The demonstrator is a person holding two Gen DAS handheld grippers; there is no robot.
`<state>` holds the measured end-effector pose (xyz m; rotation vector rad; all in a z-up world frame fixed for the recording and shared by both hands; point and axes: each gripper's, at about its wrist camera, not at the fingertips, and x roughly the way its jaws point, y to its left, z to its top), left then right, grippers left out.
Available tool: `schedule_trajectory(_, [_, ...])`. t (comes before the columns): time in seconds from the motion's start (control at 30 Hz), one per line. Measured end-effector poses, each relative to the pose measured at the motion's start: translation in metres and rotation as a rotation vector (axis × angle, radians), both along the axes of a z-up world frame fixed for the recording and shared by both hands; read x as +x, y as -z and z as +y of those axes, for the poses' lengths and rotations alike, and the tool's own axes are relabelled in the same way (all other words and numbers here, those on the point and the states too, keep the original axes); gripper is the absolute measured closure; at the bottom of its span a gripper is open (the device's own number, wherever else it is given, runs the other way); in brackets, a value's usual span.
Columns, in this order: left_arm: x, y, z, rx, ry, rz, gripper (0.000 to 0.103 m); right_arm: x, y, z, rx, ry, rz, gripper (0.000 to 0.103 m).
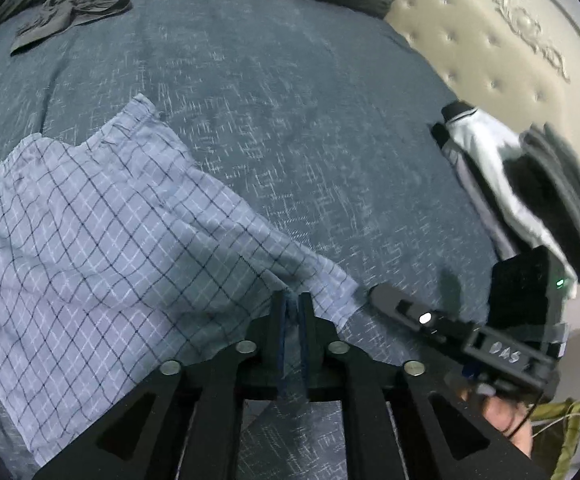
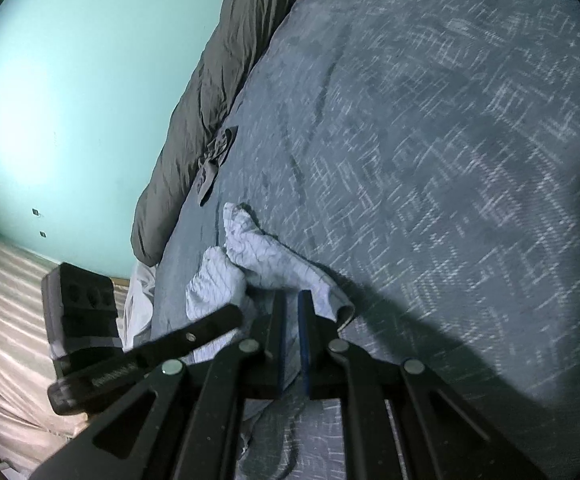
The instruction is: Fold clothes
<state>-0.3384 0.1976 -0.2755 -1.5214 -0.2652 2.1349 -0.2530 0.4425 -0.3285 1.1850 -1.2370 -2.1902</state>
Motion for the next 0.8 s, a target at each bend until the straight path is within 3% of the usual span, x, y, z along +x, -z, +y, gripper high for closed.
schedule_trajectory(0.07, [0.0,-0.007,-0.007,0.0,-0.013,0.018,0.073,-0.002,-0.001,-0.005,0.005,-0.013,0.004,0.096])
schedule_trajectory(0.13, [0.0,-0.014,-0.017,0.015,-0.031,0.032,0.069,-0.003,-0.002,-0.01,0.011,-0.026,0.008,0.096])
schedule_trajectory(0.17, [-0.001,-0.018,-0.023,0.017,-0.042,0.039,0.068,-0.004,-0.004,-0.012,0.019,-0.032,0.015,0.089])
schedule_trajectory(0.2, [-0.002,-0.02,-0.031,0.011,-0.055,0.046,0.068,-0.005,-0.007,-0.016,0.03,-0.04,0.022,0.076])
schedule_trajectory(0.27, [-0.005,-0.025,-0.047,-0.004,-0.082,0.061,0.067,-0.007,-0.01,-0.021,0.039,-0.051,0.033,0.065])
schedule_trajectory(0.6, [-0.037,-0.042,-0.114,-0.15,-0.167,0.117,0.056,-0.025,-0.01,-0.047,0.114,-0.093,0.032,0.065])
schedule_trajectory(0.8, [-0.063,-0.037,-0.127,-0.195,-0.181,0.119,0.053,-0.034,-0.004,-0.063,0.188,-0.121,0.006,0.065])
